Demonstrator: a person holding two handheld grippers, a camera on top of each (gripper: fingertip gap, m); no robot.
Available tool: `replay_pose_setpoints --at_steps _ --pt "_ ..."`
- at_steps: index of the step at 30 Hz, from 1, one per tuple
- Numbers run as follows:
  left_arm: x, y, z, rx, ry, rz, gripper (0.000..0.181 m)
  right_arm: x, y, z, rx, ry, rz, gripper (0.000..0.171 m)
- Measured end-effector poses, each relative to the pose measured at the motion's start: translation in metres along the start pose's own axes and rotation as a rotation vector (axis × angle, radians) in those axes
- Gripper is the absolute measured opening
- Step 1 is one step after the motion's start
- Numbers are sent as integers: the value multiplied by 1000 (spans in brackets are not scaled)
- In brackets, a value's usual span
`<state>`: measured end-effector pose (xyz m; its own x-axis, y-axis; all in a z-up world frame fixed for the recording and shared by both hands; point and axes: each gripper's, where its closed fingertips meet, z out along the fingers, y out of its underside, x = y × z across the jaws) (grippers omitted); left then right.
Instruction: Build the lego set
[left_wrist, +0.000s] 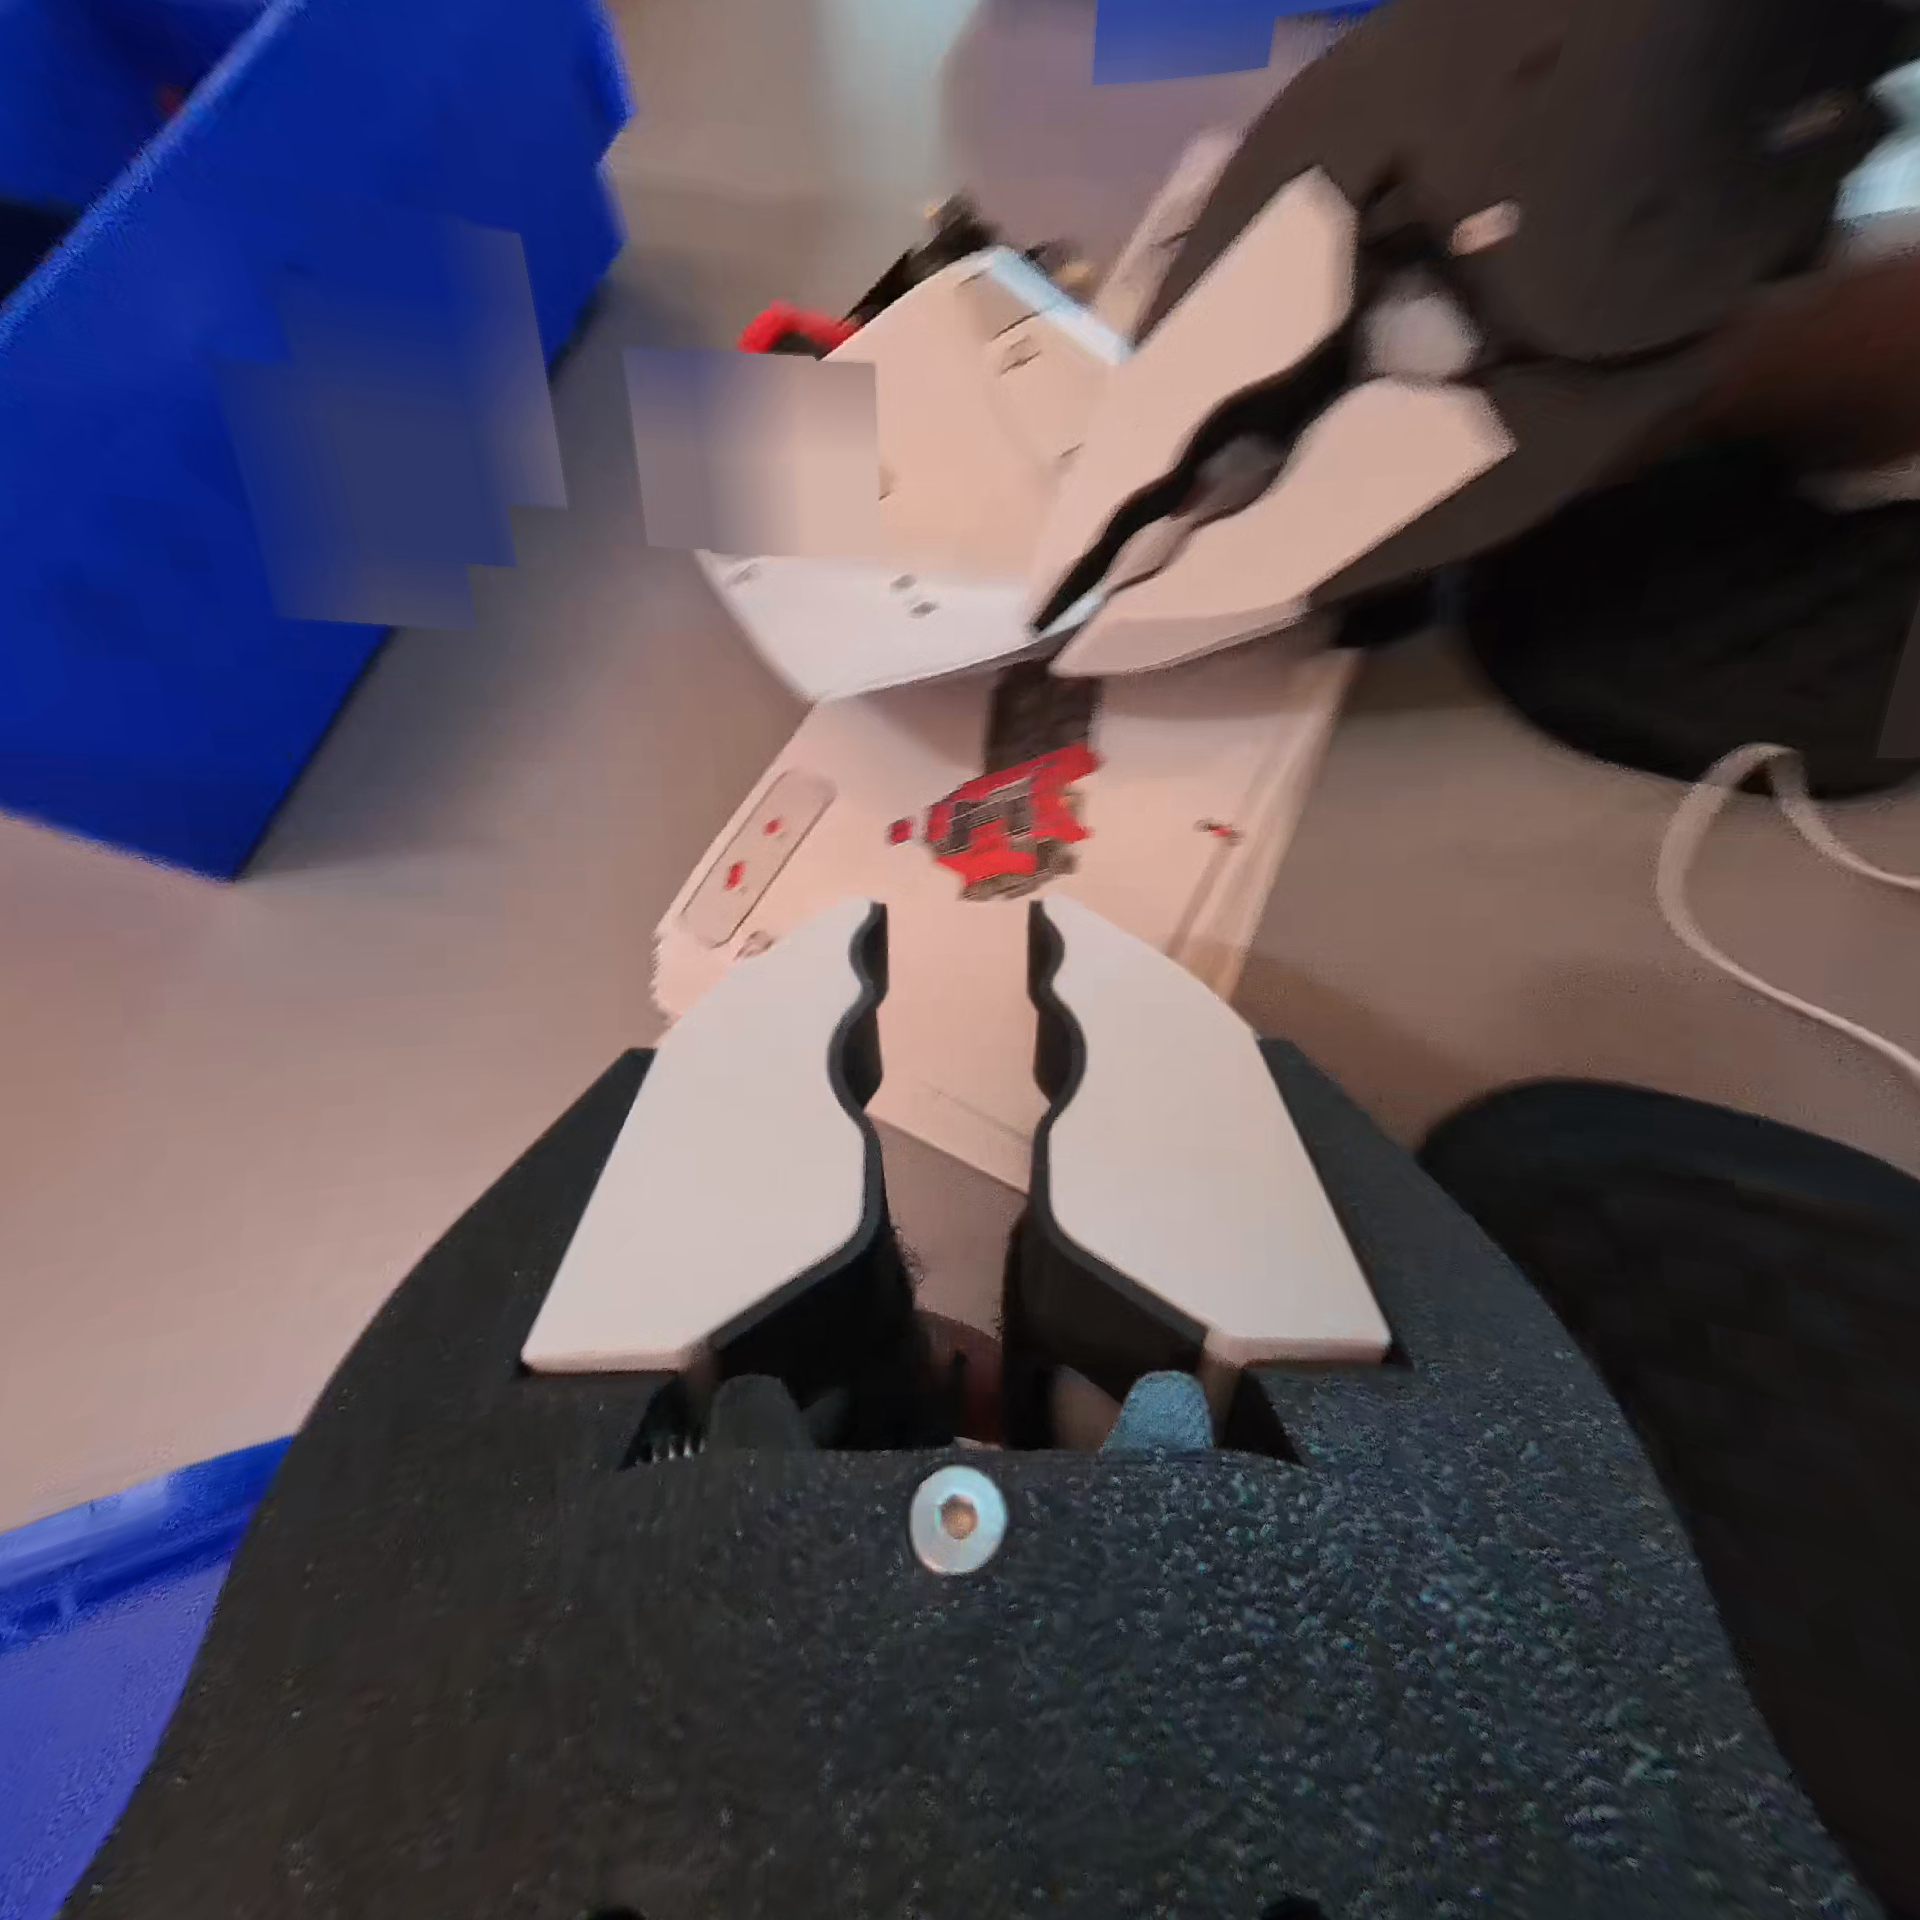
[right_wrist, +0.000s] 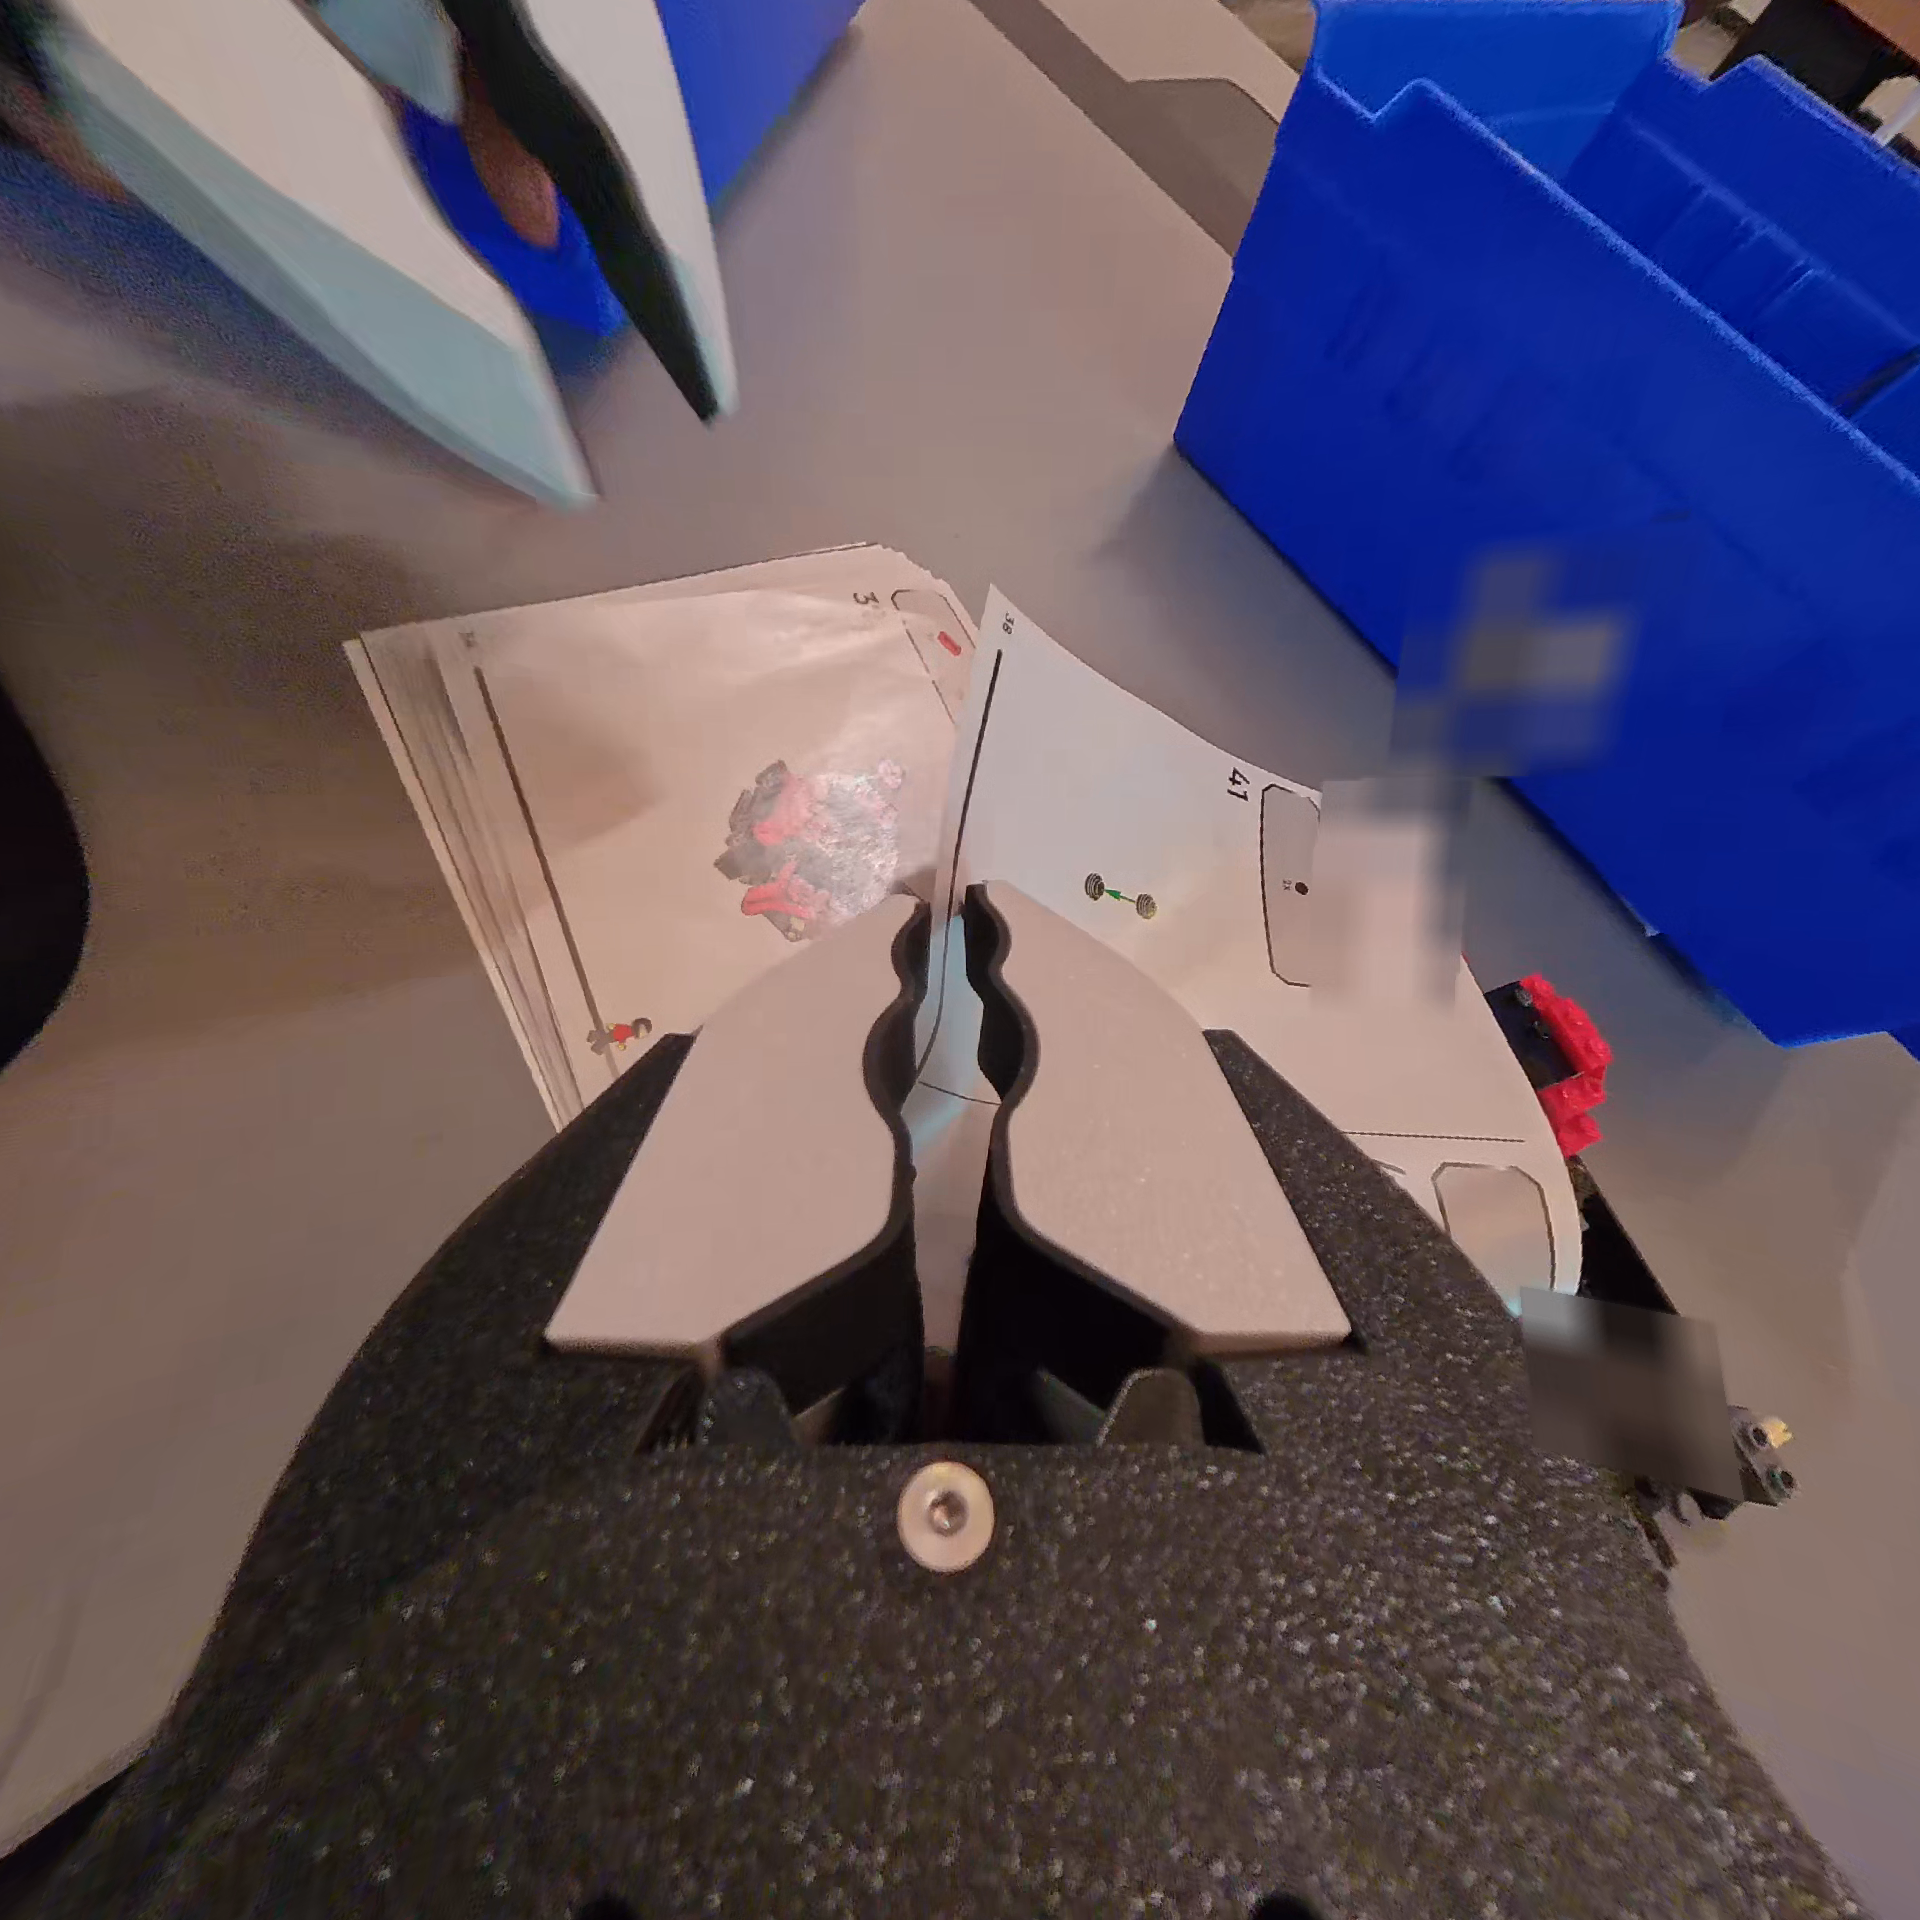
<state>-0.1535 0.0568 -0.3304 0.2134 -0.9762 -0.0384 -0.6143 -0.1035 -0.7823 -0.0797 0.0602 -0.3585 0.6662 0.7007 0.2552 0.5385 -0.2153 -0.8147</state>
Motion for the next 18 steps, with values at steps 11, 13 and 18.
replay_pose_setpoints --at_steps 11,13,18 --pt "-20 18 67 -149 -264 96 16 -47 -24 -28 177 -376 -58 15" --pt "-21 14 67 -118 -256 97 16 -42 -37 -45 273 -405 -23 24" --pt "-18 -4 59 6 -223 73 16 28 -23 -61 285 -218 287 23"
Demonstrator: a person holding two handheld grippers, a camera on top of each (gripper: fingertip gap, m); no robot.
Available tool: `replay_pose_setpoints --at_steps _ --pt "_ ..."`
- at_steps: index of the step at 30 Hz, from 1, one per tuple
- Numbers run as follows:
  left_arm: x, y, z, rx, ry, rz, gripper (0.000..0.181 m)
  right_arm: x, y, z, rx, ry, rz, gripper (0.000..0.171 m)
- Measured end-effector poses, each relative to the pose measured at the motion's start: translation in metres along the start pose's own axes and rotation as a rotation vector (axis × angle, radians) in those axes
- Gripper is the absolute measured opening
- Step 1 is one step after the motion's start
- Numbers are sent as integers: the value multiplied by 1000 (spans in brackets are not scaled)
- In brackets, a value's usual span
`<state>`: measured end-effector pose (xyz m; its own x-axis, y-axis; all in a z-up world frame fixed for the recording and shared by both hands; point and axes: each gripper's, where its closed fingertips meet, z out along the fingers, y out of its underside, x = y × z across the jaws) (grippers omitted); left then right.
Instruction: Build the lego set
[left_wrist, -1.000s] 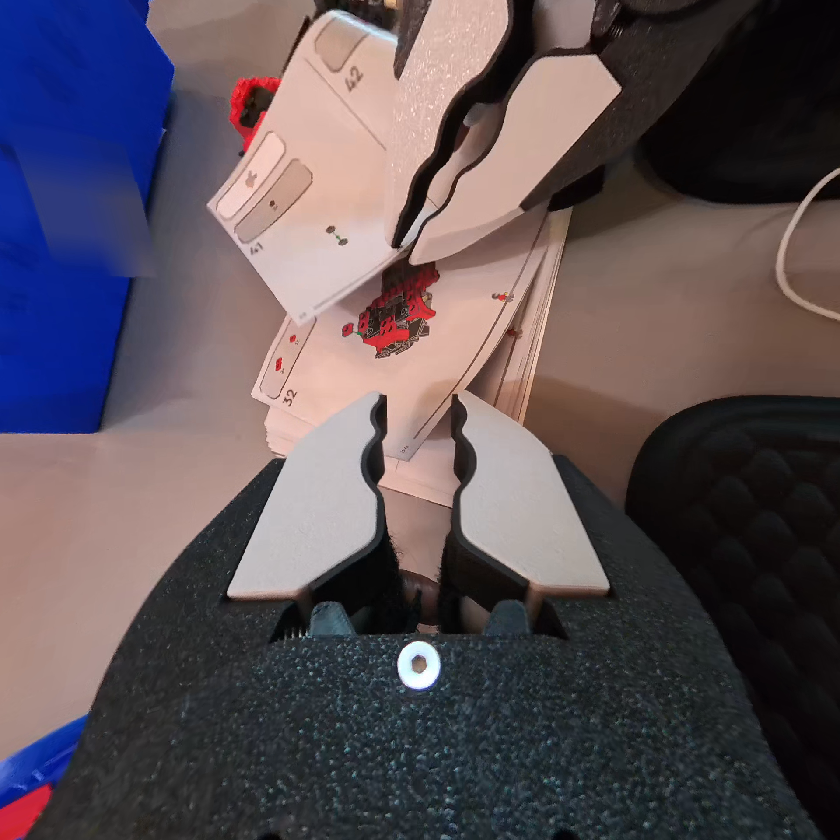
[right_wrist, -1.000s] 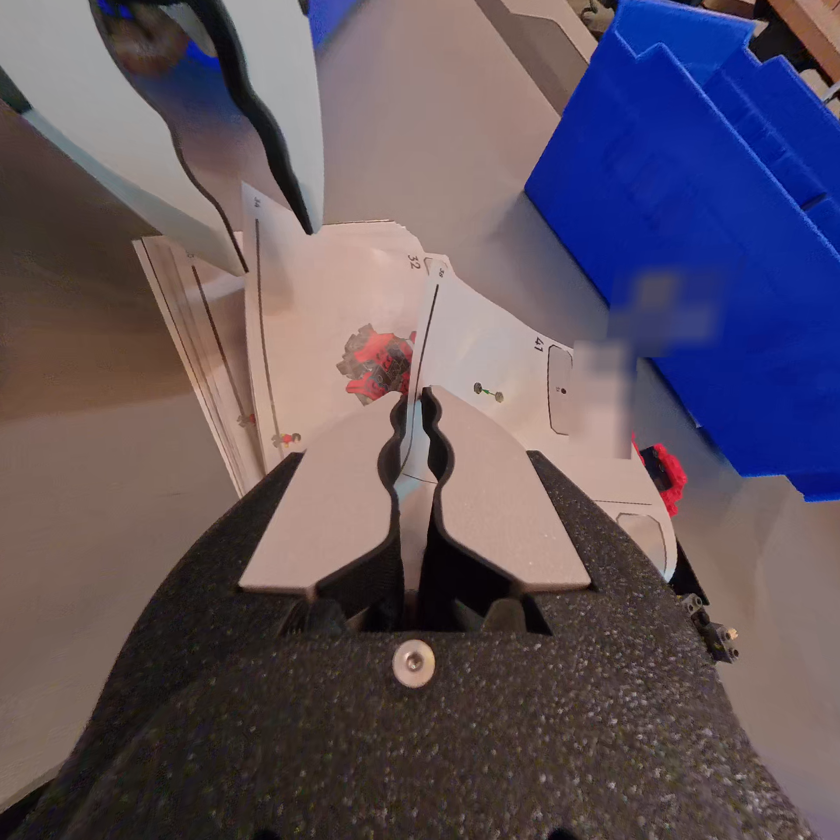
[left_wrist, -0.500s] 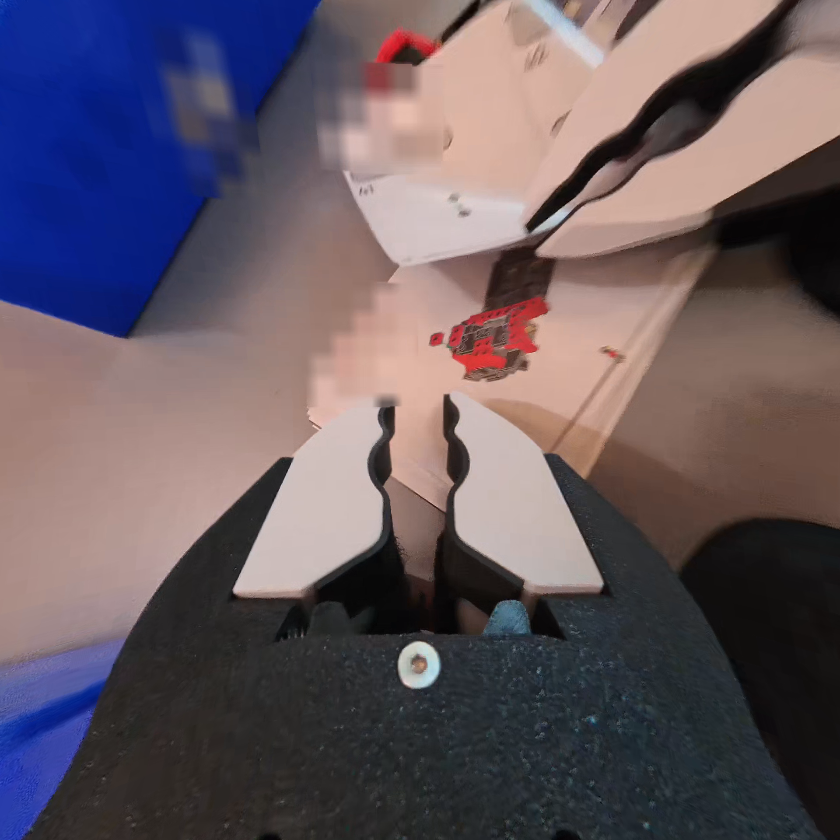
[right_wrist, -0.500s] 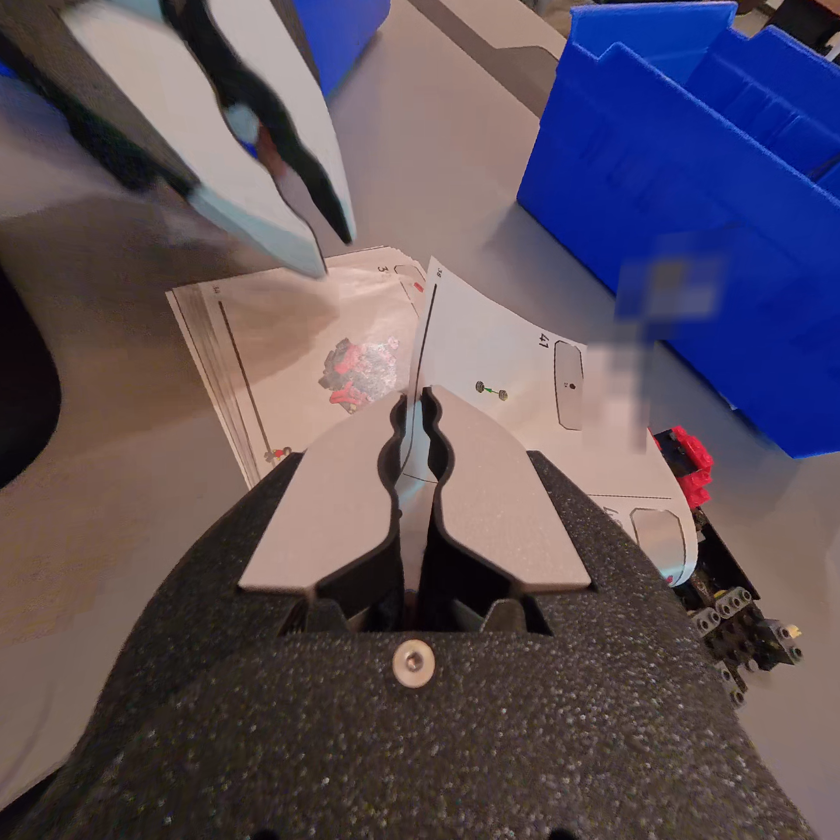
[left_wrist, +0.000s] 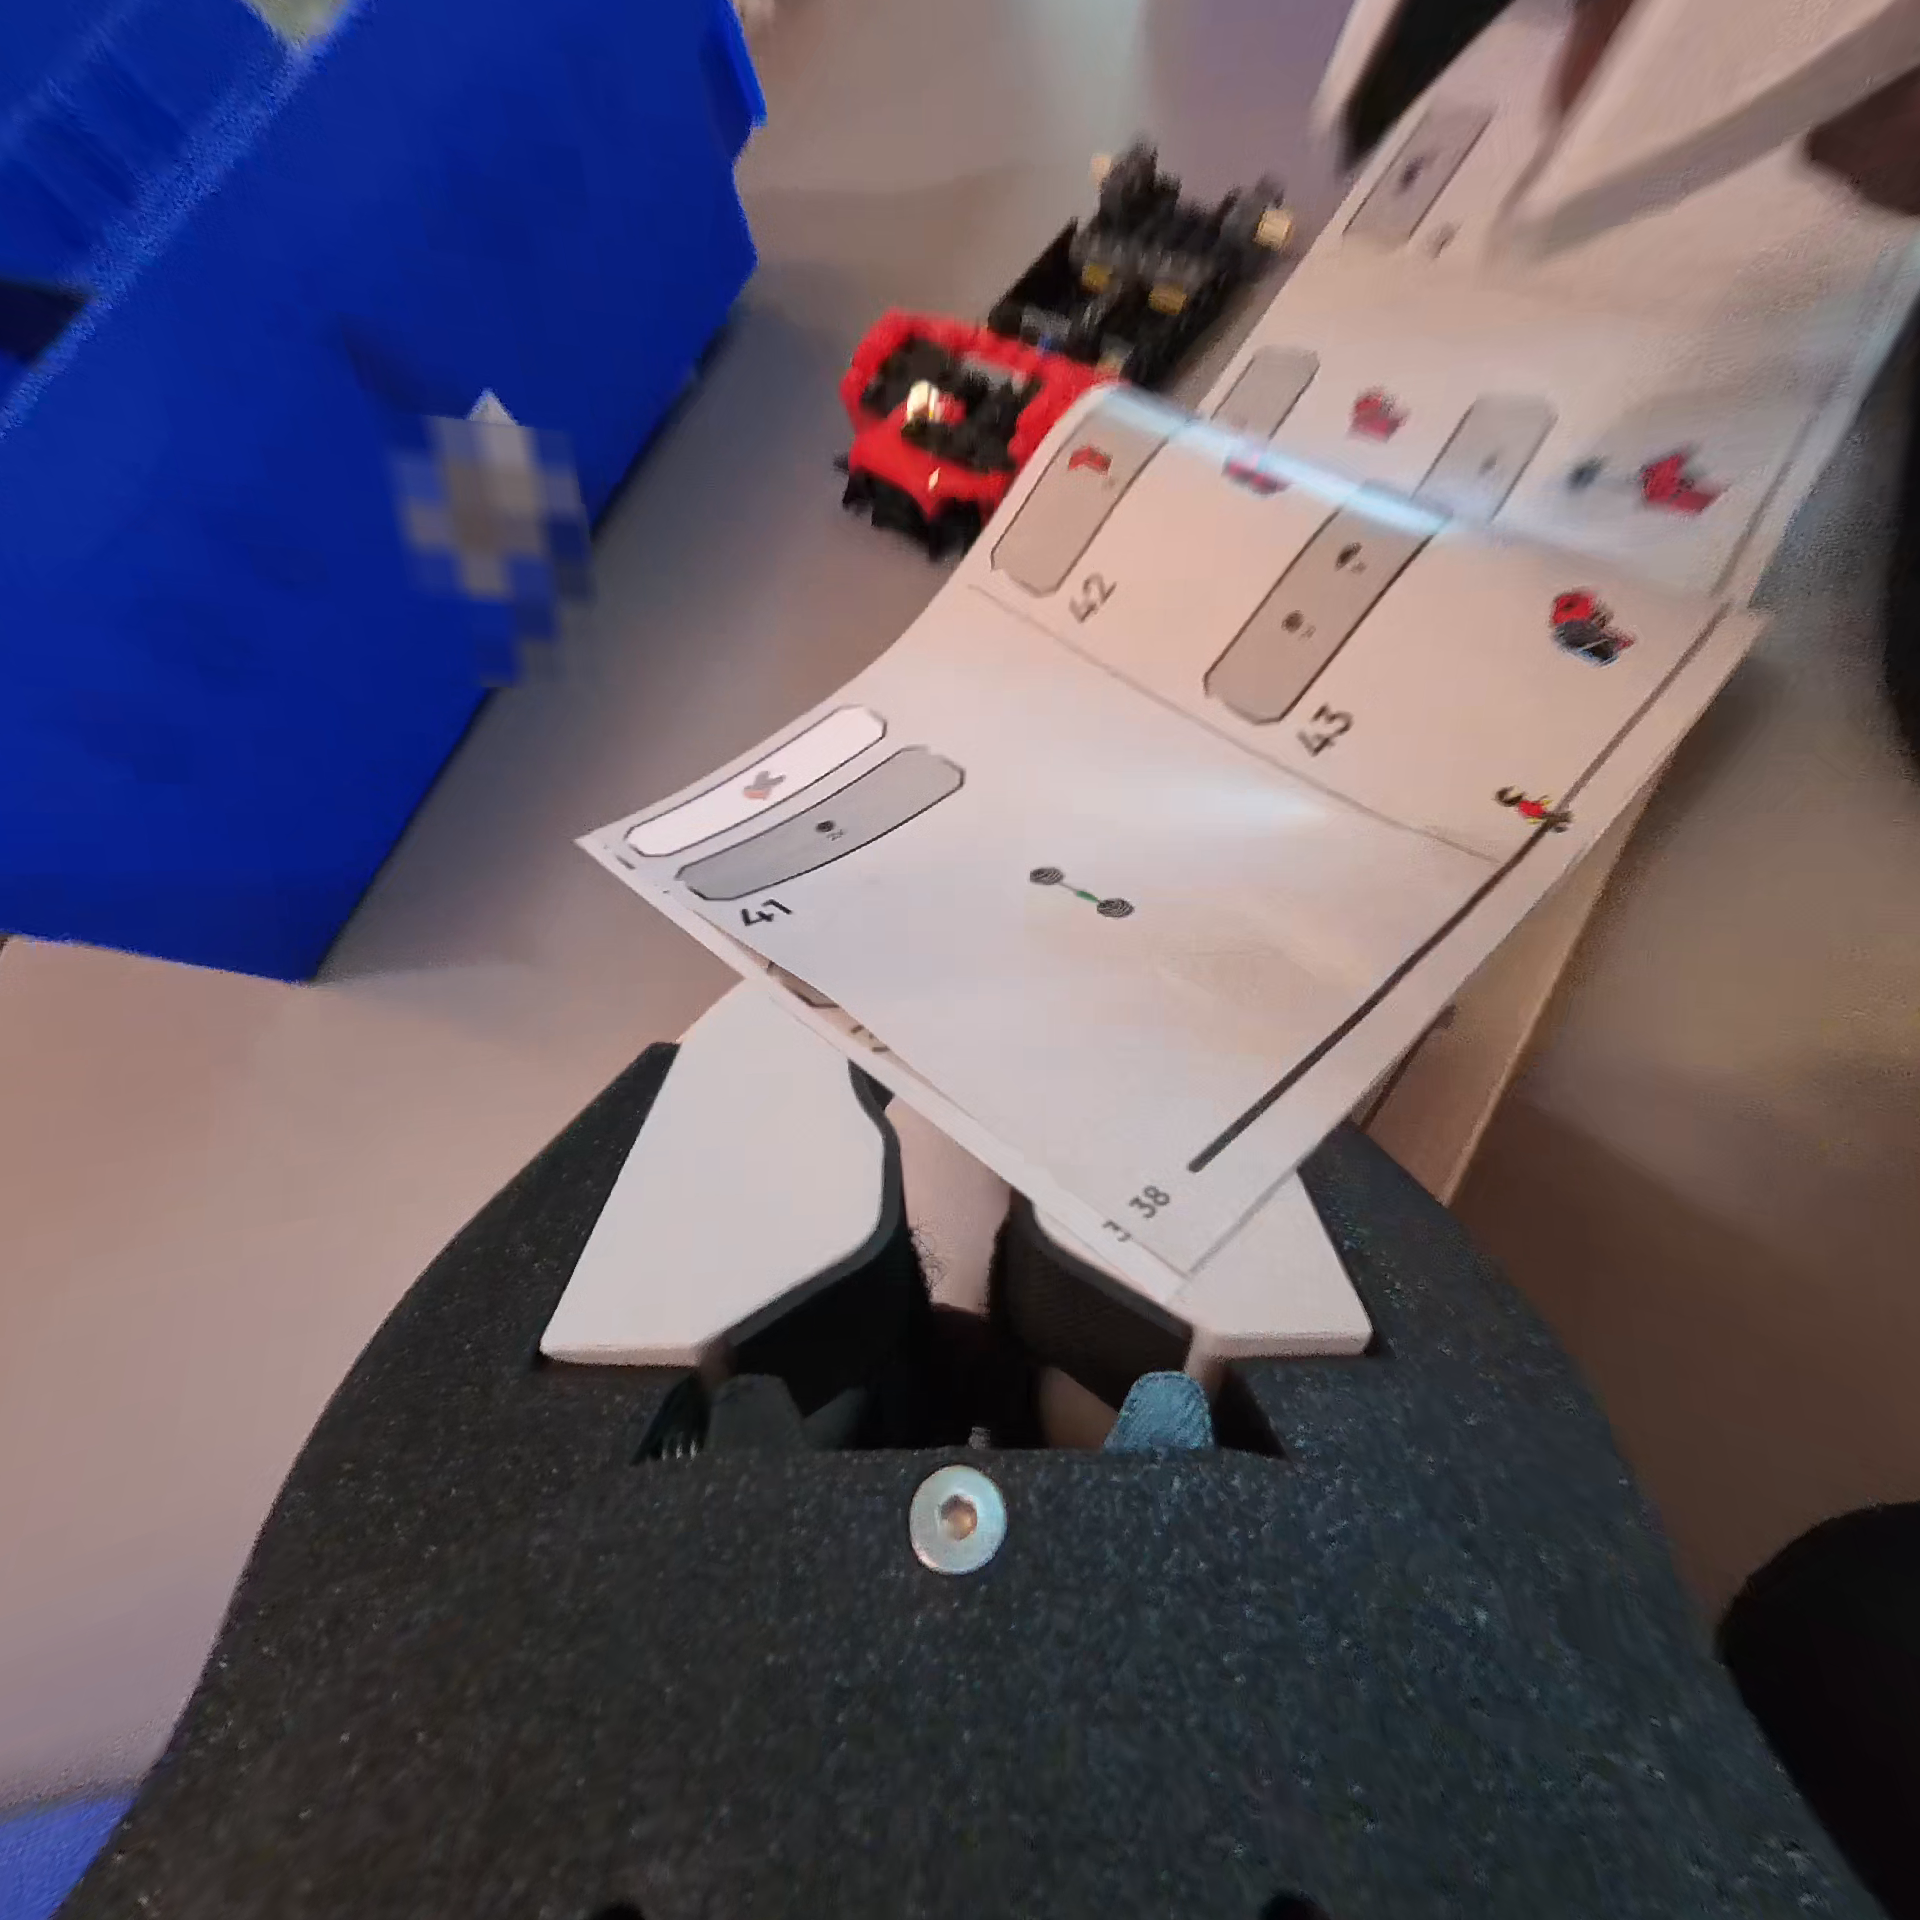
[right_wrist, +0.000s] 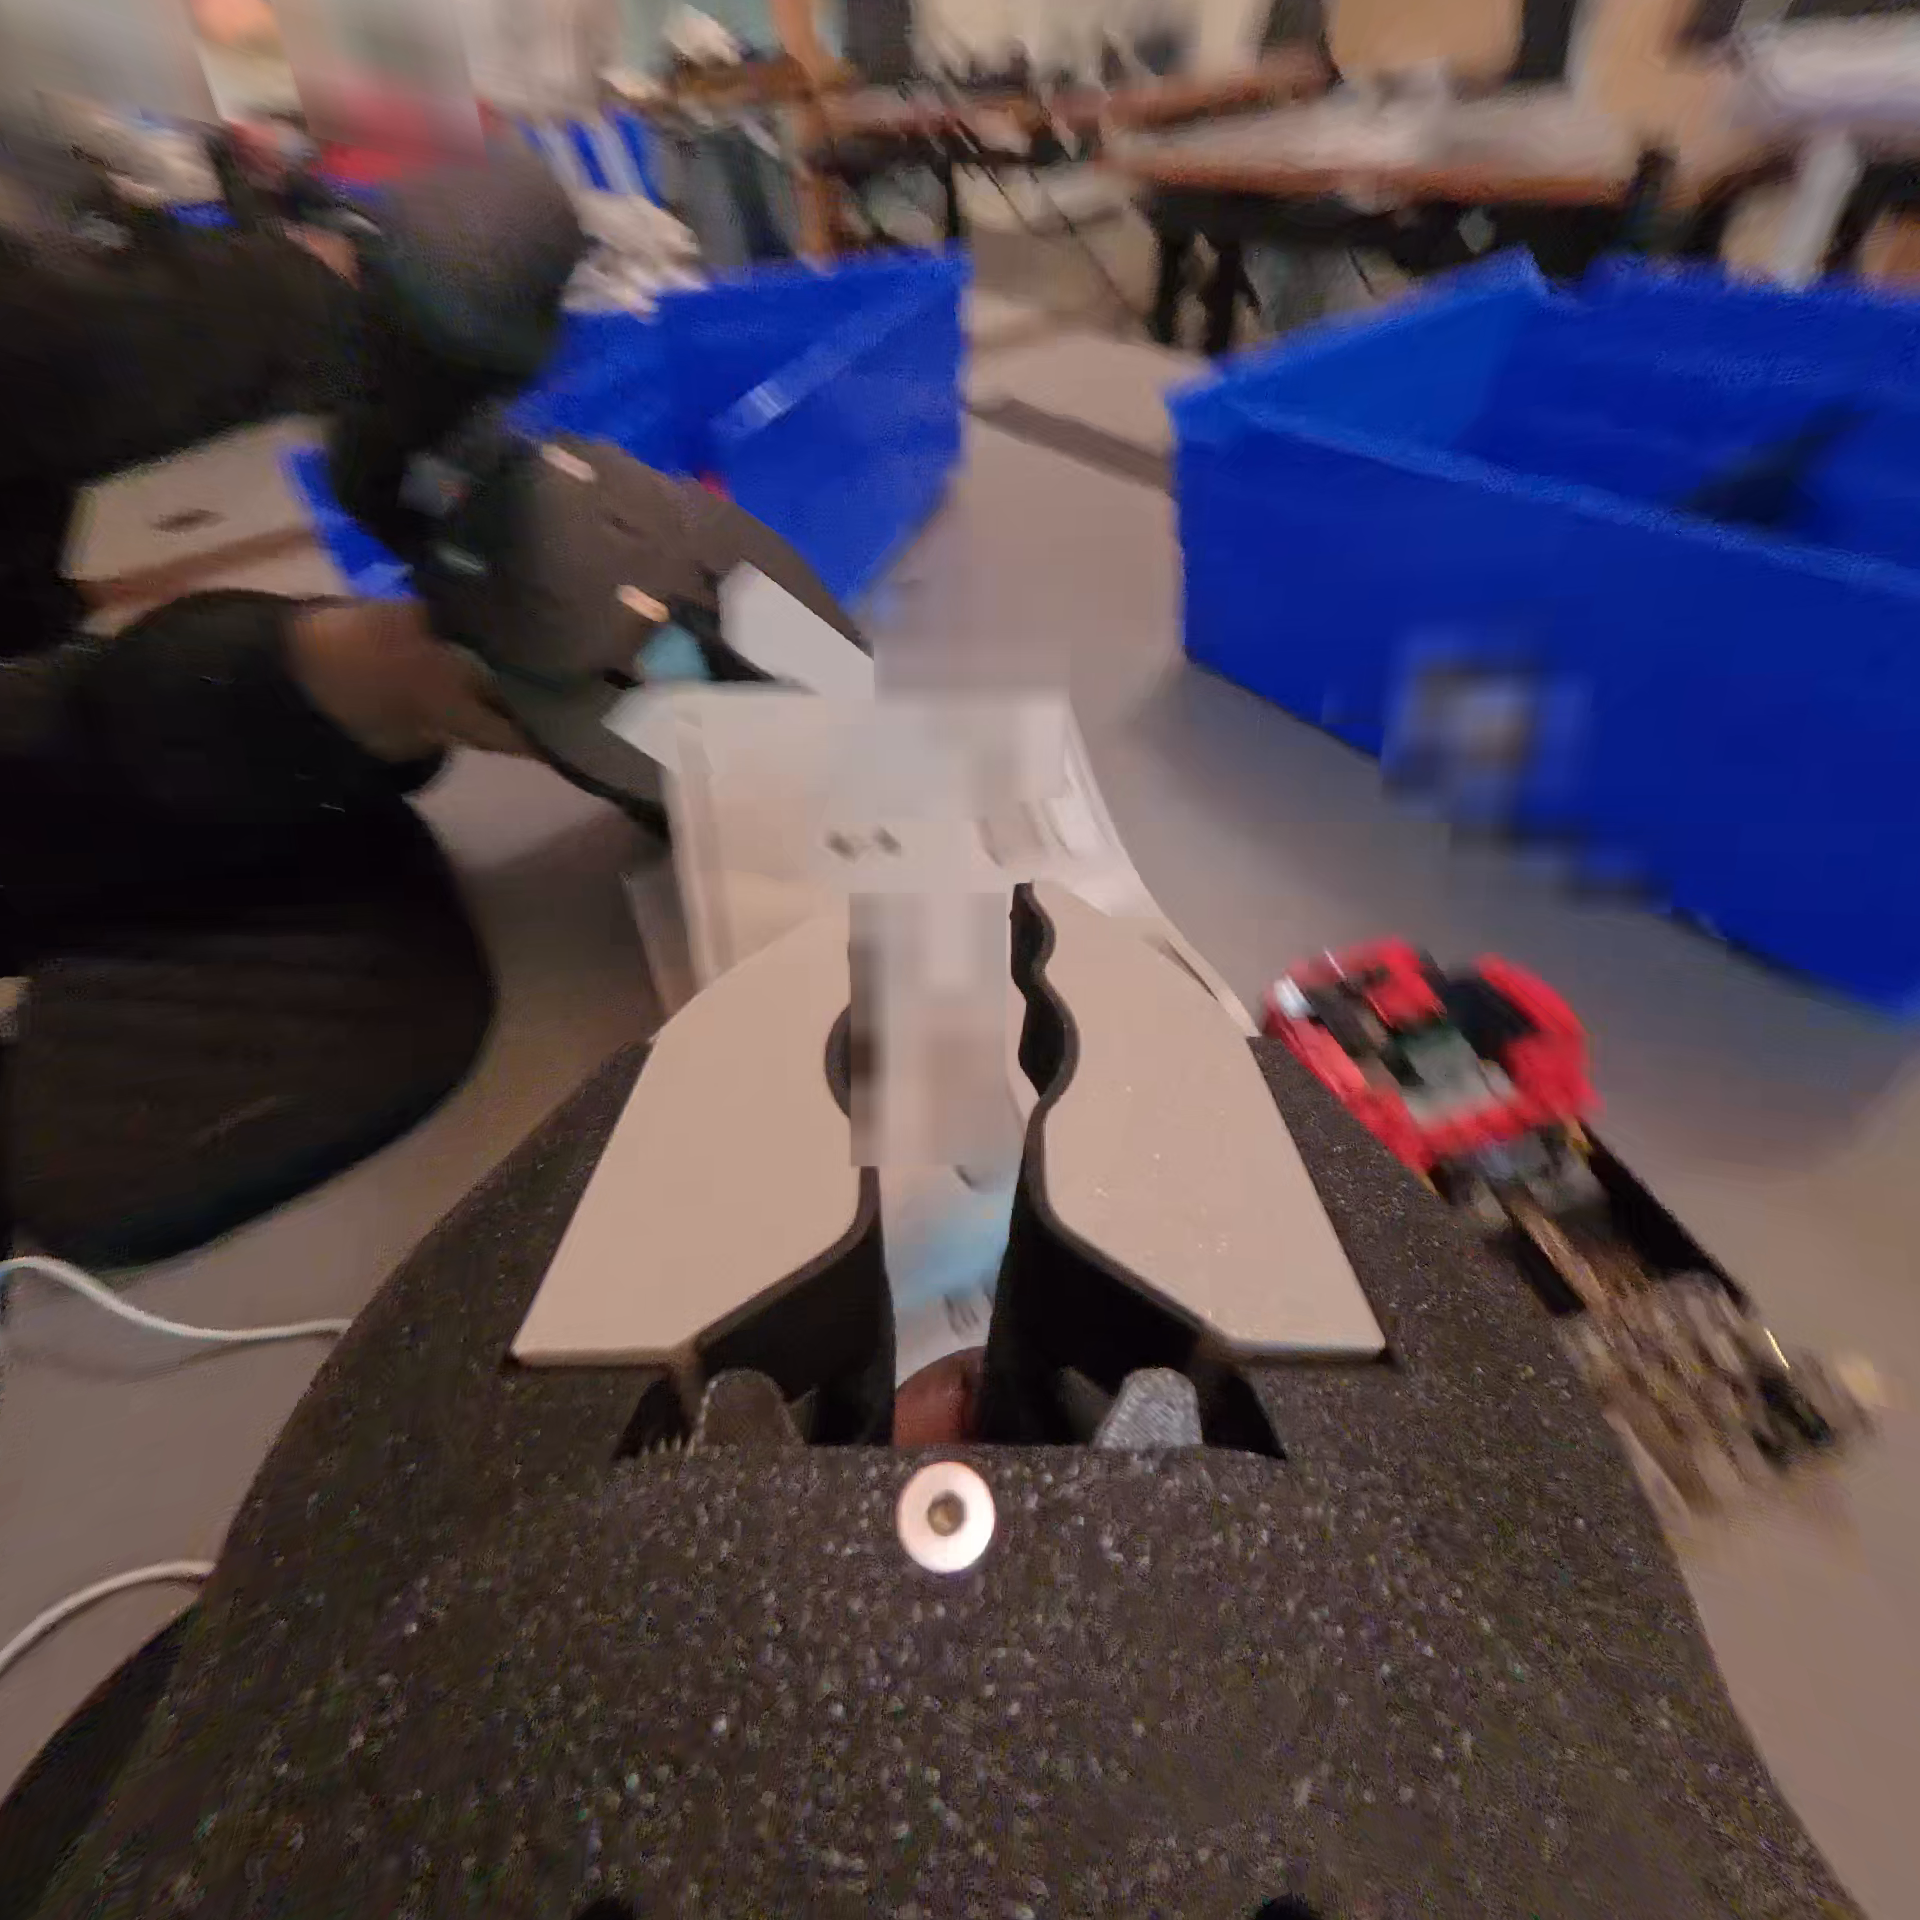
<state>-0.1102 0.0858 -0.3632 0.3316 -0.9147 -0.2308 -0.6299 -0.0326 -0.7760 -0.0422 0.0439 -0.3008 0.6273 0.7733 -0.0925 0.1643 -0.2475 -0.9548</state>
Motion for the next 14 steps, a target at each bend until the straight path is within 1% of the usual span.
replay_pose_setpoints --at_steps 3,4,7,10,12,14 --pt "10 -30 -7 138 79 -34 15 31 46 -4 -256 131 80 29" --pt "14 -44 -9 180 114 -43 14 33 54 -3 -295 136 77 30" --pt "25 -92 -12 258 189 -5 13 30 52 -3 -276 107 70 28" --pt "42 -136 1 276 262 82 13 34 42 -8 -203 90 109 25" --pt "55 -150 18 256 306 124 13 34 38 -12 -149 52 155 24" --pt "62 -155 34 237 321 146 13 36 39 -20 -119 28 198 21"
